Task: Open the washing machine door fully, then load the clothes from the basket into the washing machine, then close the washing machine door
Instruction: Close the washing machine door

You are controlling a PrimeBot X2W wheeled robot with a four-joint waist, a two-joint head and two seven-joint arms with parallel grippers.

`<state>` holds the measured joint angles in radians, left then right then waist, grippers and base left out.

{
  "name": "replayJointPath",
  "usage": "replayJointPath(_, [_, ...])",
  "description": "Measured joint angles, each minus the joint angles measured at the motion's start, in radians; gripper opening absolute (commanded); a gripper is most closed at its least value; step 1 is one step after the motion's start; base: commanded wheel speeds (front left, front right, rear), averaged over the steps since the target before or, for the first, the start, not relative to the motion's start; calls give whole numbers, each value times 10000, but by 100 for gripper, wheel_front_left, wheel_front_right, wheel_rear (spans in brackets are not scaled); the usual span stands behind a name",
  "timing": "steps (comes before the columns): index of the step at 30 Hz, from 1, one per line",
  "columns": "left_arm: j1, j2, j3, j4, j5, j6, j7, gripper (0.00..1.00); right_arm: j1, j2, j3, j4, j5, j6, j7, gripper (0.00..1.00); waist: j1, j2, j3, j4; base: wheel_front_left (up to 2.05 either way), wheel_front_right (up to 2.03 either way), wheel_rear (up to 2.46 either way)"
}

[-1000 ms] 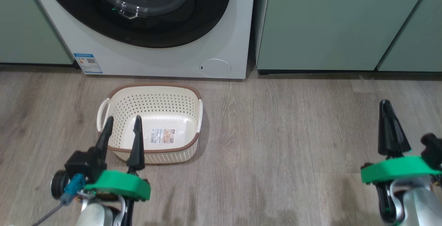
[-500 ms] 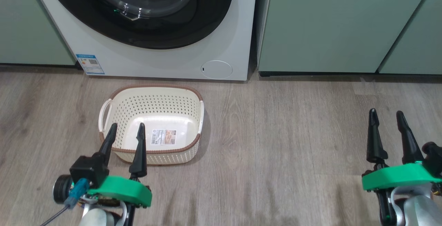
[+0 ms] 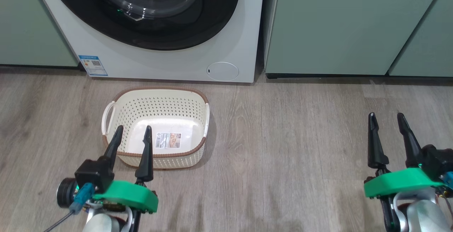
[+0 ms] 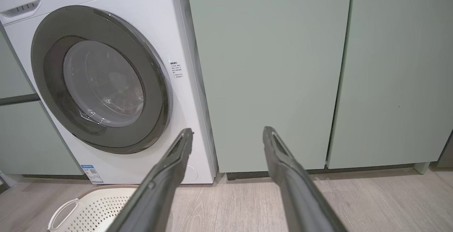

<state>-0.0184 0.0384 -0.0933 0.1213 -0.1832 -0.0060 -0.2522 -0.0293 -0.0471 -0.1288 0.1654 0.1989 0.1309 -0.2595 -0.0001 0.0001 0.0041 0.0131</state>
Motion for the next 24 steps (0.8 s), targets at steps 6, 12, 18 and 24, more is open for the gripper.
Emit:
replayJointPath(6, [36, 0, 8, 35, -15, 4, 0, 100, 0, 0, 40, 17, -52, 0, 0, 100, 0, 0, -6, 15, 0, 0, 0])
replayJointPath(12, [40, 0, 23, 111, -17, 0, 0, 100, 0, 0, 56, 65, -42, 0, 0, 100, 0, 0, -12, 31, 0, 0, 0])
replayJointPath(18, [45, 0, 21, 203, -15, -6, 0, 100, 0, 0, 86, 94, -42, 0, 0, 100, 0, 0, 2, 47, 0, 0, 0])
replayJointPath(24, [46, 0, 17, 236, -15, -10, 0, 100, 0, 0, 105, 102, -40, 0, 0, 100, 0, 0, 5, 60, 0, 0, 0])
